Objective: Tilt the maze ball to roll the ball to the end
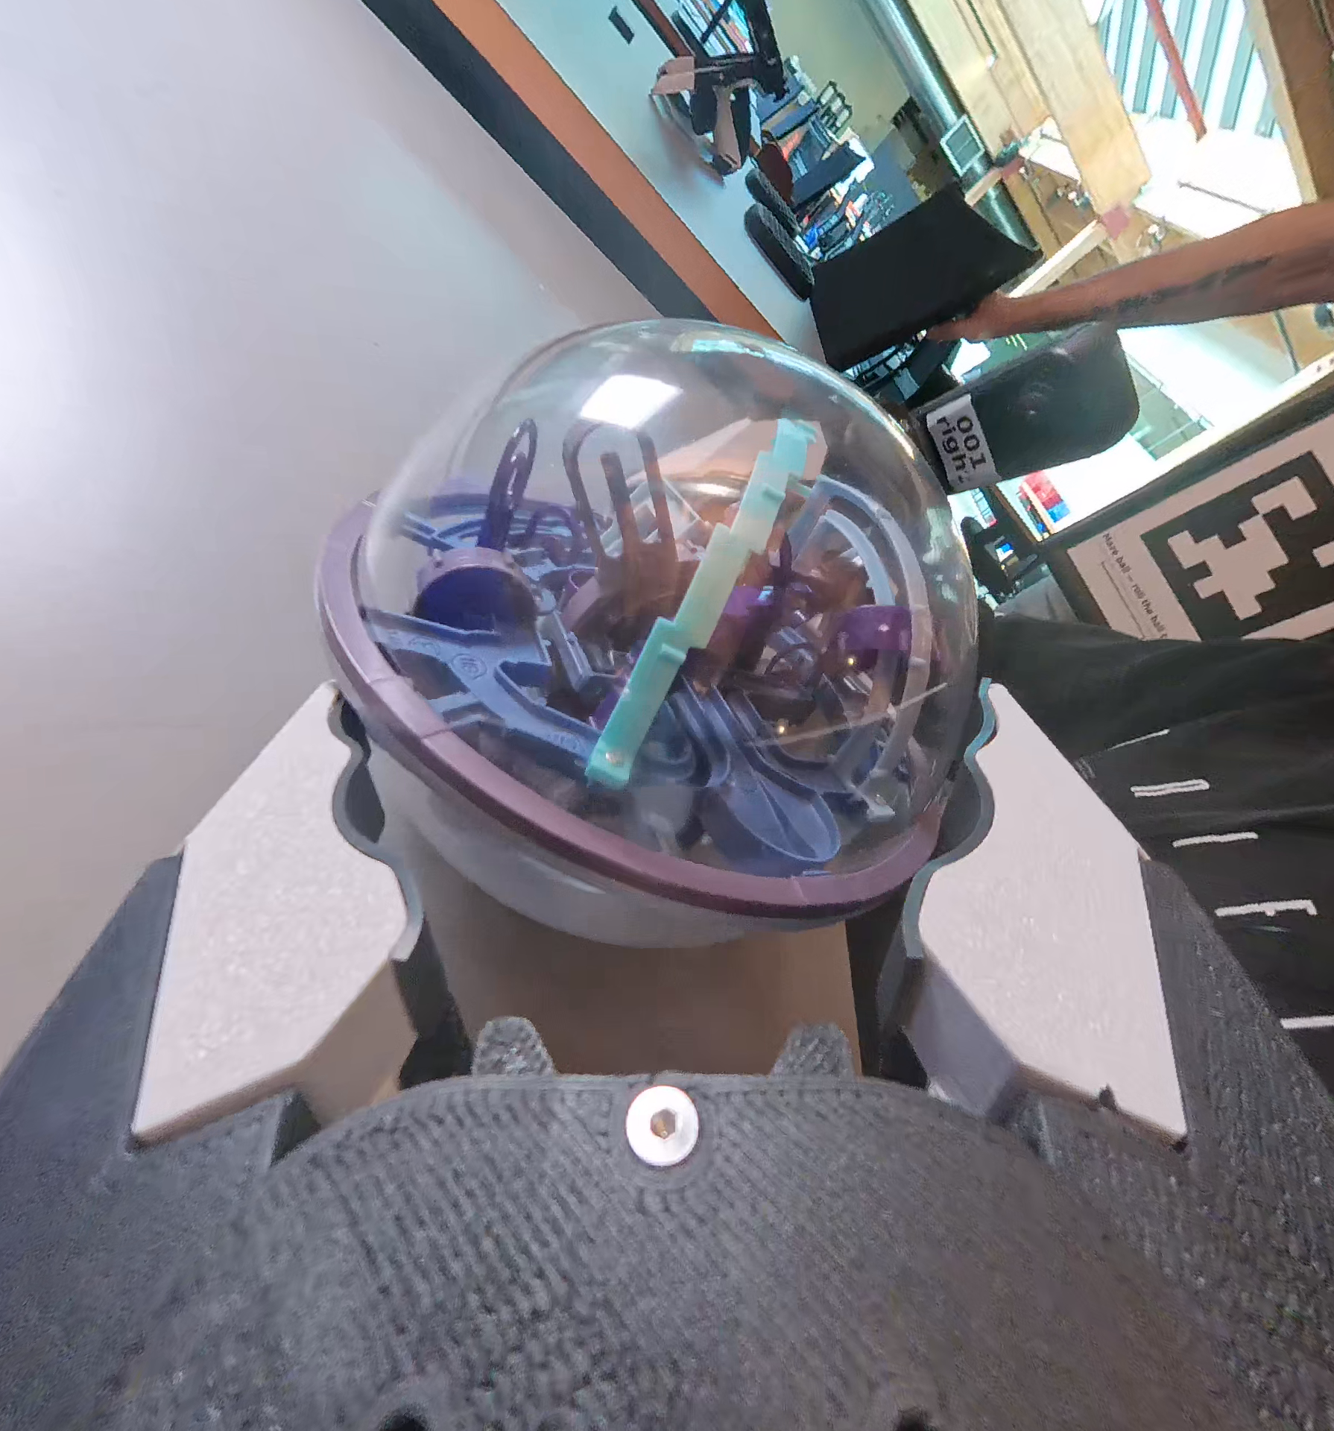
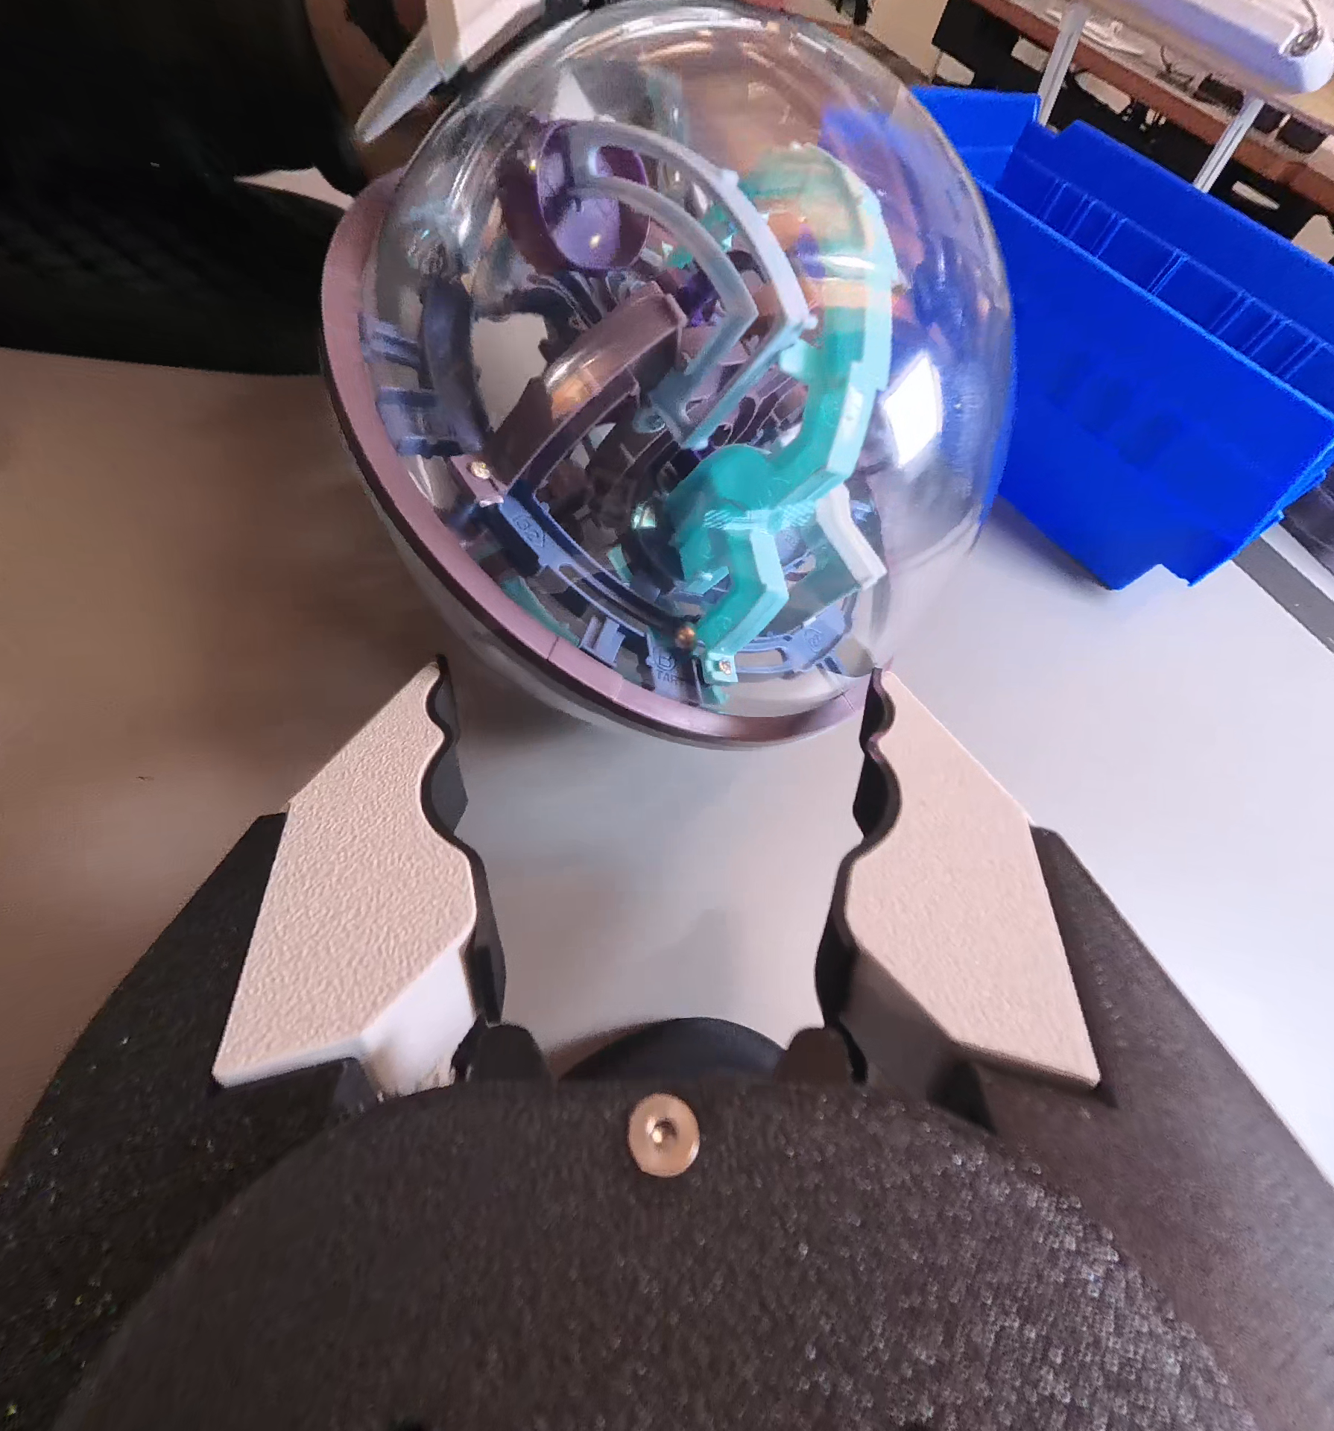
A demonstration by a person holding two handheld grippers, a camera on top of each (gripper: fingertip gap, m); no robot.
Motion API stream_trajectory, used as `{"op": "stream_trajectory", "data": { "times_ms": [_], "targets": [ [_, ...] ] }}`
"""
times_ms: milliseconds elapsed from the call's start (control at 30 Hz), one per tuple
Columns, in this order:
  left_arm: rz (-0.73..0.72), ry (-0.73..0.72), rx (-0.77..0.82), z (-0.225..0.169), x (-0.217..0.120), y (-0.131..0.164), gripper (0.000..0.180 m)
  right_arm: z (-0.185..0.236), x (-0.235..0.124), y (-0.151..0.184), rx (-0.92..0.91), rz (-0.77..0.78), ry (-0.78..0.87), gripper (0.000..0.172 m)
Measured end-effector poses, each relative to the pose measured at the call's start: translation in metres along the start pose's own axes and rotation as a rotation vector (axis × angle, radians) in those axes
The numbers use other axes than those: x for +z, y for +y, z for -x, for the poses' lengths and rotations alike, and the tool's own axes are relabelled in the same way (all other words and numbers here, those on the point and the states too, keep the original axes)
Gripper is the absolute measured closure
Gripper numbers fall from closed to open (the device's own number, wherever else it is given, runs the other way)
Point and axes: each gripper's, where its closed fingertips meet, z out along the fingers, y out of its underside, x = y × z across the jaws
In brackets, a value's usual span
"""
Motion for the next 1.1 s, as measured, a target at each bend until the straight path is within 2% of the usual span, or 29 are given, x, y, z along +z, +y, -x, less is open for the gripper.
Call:
{"op": "stream_trajectory", "data": {
  "times_ms": [100, 167, 267, 400, 533, 700, 800, 867, 967, 1100],
  "targets": [
    [-0.045, -0.015, 0.002, 0.001, -0.001, -0.006, 0.033, -0.002, 0.001, 0.002, 0.029, 0.007, -0.007, 0.078],
    [-0.121, 0.009, 0.032, -0.004, -0.004, -0.015, 0.025, 0.0, 0.001, 0.001, 0.043, 0.003, -0.033, 0.087],
    [-0.224, 0.056, 0.204, -0.022, -0.015, -0.019, 0.023, 0.005, 0.005, 0.009, 0.018, 0.055, -0.058, 0.085],
    [-0.113, -0.041, 0.44, -0.022, -0.012, 0.002, 0.023, 0.013, 0.008, 0.012, -0.021, 0.088, -0.088, 0.087],
    [-0.095, -0.02, 0.463, -0.026, -0.013, 0.004, 0.023, 0.016, 0.009, 0.015, -0.008, 0.107, -0.118, 0.089],
    [-0.114, 0.08, 0.494, -0.037, -0.02, 0.009, 0.023, 0.025, 0.007, 0.016, 0.039, 0.115, -0.22, 0.093],
    [-0.116, 0.074, 0.543, -0.037, -0.018, 0.011, 0.024, 0.029, 0.004, 0.013, 0.111, 0.105, -0.302, 0.1],
    [-0.089, 0.014, 0.568, -0.03, -0.01, 0.012, 0.027, 0.029, 0.002, 0.009, 0.198, 0.084, -0.362, 0.115],
    [-0.108, 0.012, 0.49, -0.028, -0.007, 0.005, 0.027, 0.029, 0.001, 0.009, 0.253, 0.093, -0.4, 0.111],
    [-0.119, -0.001, 0.393, -0.015, -0.008, -0.002, 0.033, 0.025, -0.002, 0.007, 0.169, 0.072, -0.328, 0.077]
  ]
}}
